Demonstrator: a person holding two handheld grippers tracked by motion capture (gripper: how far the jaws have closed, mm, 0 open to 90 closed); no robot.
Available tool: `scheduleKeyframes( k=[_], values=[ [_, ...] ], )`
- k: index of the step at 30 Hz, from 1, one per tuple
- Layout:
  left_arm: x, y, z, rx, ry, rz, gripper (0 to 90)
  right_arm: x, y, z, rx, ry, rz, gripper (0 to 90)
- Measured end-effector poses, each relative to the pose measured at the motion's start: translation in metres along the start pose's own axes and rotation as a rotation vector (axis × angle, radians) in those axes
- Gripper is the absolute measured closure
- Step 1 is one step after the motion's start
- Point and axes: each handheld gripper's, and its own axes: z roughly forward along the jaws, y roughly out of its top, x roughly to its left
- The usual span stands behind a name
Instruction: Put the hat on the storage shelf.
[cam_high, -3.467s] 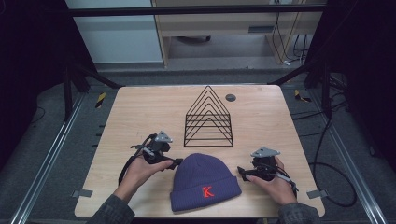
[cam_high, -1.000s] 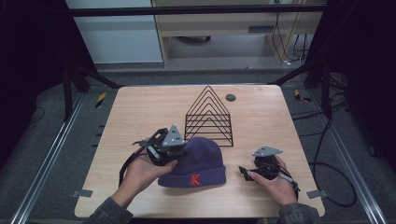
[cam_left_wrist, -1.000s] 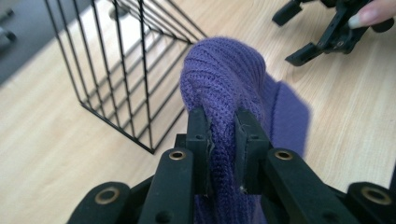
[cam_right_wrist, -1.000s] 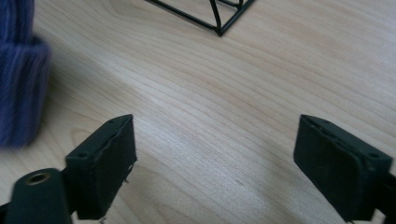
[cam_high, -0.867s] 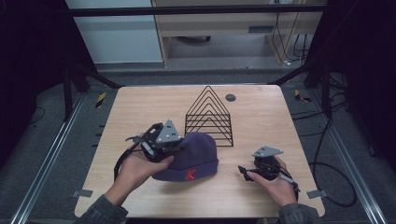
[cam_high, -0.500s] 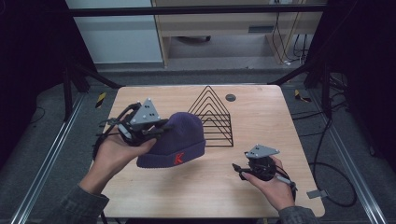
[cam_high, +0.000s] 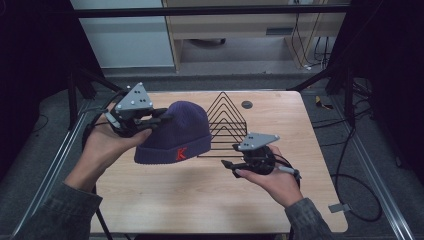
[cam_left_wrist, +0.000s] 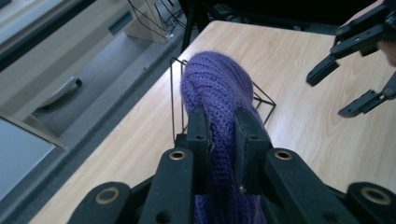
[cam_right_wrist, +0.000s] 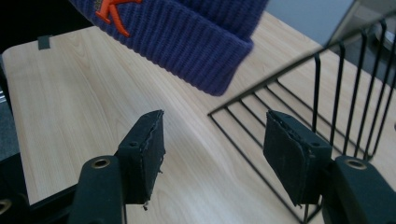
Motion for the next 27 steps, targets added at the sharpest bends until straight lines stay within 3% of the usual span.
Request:
scheduleKeyframes(
  k=[6,12,17,21,27],
  values=[
    [0.008,0.010,-0.014,-0.038,-0.001,0.005,78.3,-0.010,0.036,0.014,-0.006,0.032,-0.034,39.1],
    [0.007,0.019,-0.022,-0.055,-0.005,0.027,78.2,-0.021,0.058,0.024,0.005,0.078,-0.022,32.6],
    [0.006,0.022,-0.019,-0.058,-0.019,0.036,78.1,-0.029,0.065,0.033,0.038,0.122,-0.015,28.4],
    [0.007,0.022,-0.015,-0.078,-0.029,0.021,78.2,-0.034,0.064,0.040,0.082,0.152,-0.024,33.0],
    [0.008,0.022,-0.011,-0.103,-0.036,0.008,78.1,-0.034,0.063,0.041,0.082,0.178,-0.037,44.5]
  ],
)
